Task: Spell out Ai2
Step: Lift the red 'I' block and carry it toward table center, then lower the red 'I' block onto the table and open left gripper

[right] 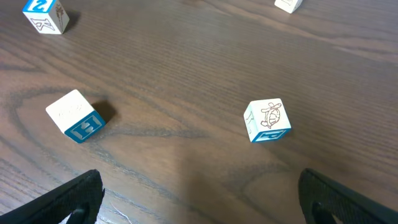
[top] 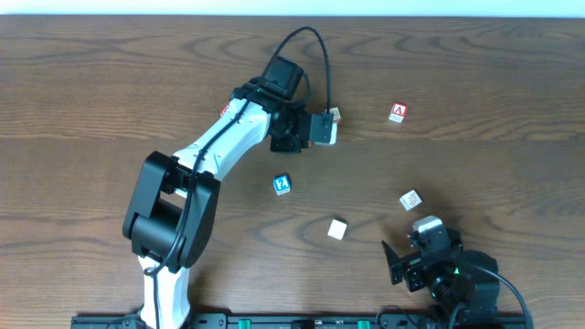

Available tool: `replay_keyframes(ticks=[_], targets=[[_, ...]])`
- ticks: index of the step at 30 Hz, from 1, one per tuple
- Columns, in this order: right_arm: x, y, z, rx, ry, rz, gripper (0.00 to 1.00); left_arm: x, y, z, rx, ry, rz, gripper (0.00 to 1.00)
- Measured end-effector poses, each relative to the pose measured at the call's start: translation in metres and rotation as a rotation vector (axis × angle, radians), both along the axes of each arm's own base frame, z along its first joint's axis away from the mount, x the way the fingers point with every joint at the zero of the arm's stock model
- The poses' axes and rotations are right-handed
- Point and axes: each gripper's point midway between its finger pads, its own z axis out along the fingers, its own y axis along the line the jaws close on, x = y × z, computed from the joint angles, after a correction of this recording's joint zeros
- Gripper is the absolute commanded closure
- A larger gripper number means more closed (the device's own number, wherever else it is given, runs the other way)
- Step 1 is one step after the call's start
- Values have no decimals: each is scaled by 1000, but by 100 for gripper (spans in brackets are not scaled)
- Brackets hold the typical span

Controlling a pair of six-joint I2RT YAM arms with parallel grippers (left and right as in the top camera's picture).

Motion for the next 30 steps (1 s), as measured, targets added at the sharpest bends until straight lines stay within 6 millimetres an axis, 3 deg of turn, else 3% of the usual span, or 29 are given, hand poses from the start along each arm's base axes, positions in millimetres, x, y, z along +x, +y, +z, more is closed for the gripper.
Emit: replay_keyframes(ticks=[11,21,30], targets=[[0,0,0,0,0,0,1,-1,-5,6,-84,55,31,95],[0,0,0,0,0,0,1,0,-4,-30,-69,122,56,95],[0,0,0,0,0,0,1,12,-1,-29,-107,116,95,94]])
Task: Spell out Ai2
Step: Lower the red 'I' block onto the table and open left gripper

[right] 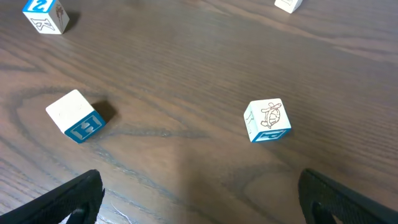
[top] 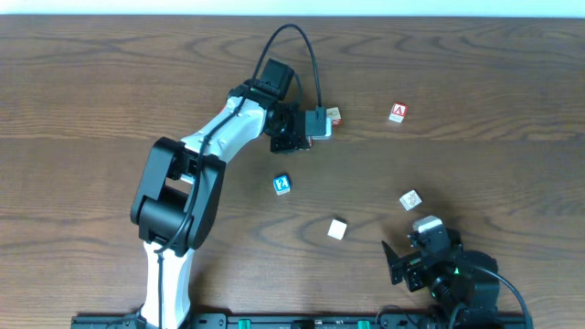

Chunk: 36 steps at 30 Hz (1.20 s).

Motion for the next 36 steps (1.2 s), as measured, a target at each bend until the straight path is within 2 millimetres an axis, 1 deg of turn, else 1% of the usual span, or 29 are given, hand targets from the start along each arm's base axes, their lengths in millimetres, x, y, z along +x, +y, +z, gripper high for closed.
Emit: replay_keyframes(ticks=[2,3,9,12,16,24,31,34,36], targets=[[0,0,0,0,0,0,1,1,2,-1,-3,5,11,87],[0,0,0,0,0,0,1,2,3,-1,-3,8,17,85],[0,0,0,0,0,0,1,2,1,1,-19,19,23,84],[0,0,0,0,0,0,1,1,0,1,-27,22,21,78],[0,0,0,0,0,0,1,1,0,2,-28,26,23,73],[0,0,0,0,0,0,1,-1,1,1,-25,45,39,71],[0,0,0,0,0,0,1,-4,2,0,-20,58,42,53],[0,0,0,0,0,0,1,-4,2,0,-20,60,44,51],[0,0,0,0,0,0,1,-4,2,0,-19,60,45,46]])
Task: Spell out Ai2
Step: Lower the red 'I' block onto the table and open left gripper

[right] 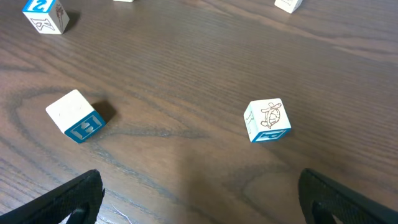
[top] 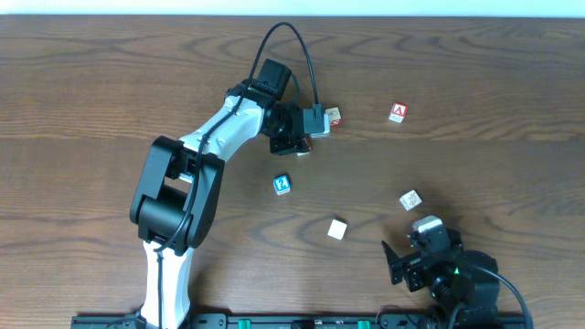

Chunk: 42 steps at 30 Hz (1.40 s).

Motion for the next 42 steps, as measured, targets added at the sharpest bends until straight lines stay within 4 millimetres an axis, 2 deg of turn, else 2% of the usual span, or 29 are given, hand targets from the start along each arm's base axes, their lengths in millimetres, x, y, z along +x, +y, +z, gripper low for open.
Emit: replay_keyframes(ticks=[4,21,29,37,40,42], targets=[[0,0,0,0,0,0,1,1,1,-1,8,-4,2,40],[0,0,0,0,0,0,1,8,12,-7,81,-37,30,34],[0,0,0,0,0,0,1,9,14,-8,92,-36,41,26],[0,0,0,0,0,0,1,10,18,-9,109,-5,110,23],[0,0,0,0,0,0,1,7,24,-3,130,13,140,22],[0,0,0,0,0,0,1,2,30,9,141,24,157,22]])
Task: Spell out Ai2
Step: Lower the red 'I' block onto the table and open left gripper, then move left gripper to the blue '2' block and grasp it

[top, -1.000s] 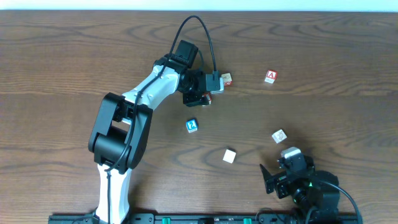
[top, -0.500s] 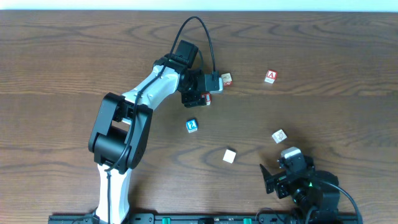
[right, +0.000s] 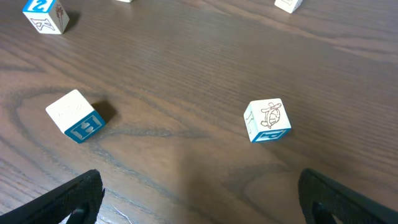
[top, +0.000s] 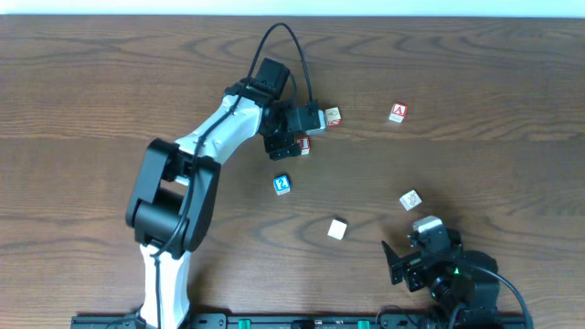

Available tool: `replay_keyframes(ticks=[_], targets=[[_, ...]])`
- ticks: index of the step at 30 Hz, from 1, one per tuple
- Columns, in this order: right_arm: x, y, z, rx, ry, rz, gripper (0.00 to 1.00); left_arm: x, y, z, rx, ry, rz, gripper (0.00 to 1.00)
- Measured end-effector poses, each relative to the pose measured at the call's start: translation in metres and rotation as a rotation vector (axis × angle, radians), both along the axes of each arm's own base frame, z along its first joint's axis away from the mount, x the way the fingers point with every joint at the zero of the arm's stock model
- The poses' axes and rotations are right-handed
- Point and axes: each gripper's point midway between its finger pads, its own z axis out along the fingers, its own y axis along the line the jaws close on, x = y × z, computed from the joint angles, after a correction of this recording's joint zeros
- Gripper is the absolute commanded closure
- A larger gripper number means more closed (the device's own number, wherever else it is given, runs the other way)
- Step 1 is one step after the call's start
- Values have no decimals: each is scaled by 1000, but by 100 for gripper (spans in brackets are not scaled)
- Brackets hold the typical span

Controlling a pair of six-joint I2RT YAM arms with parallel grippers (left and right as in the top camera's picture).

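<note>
My left gripper [top: 299, 137] reaches over the far middle of the table and appears shut on a block with a red face [top: 302, 143]. Another small block [top: 333, 116] lies just to its right. The red "A" block [top: 398, 111] sits further right; its bottom edge shows in the right wrist view [right: 288, 4]. Below the left gripper rests the blue "2" block [top: 282, 185] [right: 46, 14]. My right gripper [top: 409, 259] [right: 199, 208] stands open low over the table's near right side, with nothing between its fingers.
A white block with a blue face [top: 337, 228] [right: 74, 116] lies ahead and left of the right gripper. A turtle-picture block [top: 410, 199] [right: 267, 121] lies ahead and right of it. The left arm's cable loops above its wrist.
The left gripper has shifted a little to the left and nearer, and the block's red face now shows beside it. The right arm and the loose blocks are where they were.
The left gripper was first further right, close to the small block at the far middle. At each later moment it stood a little more to the left, away from that block. The block with the red face now sits at the gripper above the "2" block. The right gripper stayed open throughout.
</note>
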Motion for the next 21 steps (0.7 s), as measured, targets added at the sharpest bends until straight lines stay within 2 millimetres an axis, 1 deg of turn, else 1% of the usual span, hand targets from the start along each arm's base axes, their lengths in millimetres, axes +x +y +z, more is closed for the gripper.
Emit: replay_keyframes(ticks=[1,4,7,9,10,11,12,13,14,17,18,21], targets=[[0,0,0,0,0,0,1,-1,2,9,-1,-2,13,23],[0,0,0,0,1,0,1,-1,9,51,-34,-31,93,23],[0,0,0,0,0,0,1,-1,13,93,-94,-51,215,23],[0,0,0,0,0,0,1,-4,15,111,-133,-20,322,24],[0,0,0,0,1,0,1,-7,16,116,-146,3,369,28],[0,0,0,0,0,0,1,-11,17,119,-160,60,456,32],[0,0,0,0,0,0,1,-19,18,117,-159,137,548,39],[0,0,0,0,1,0,1,-26,18,114,-152,200,617,41],[0,0,0,0,0,0,1,-37,19,108,-130,275,686,49],[0,0,0,0,0,0,1,-62,16,95,-59,426,862,53],[0,0,0,0,0,0,1,-73,16,88,-9,469,948,53],[0,0,0,0,0,0,1,-91,23,72,116,480,1136,53]])
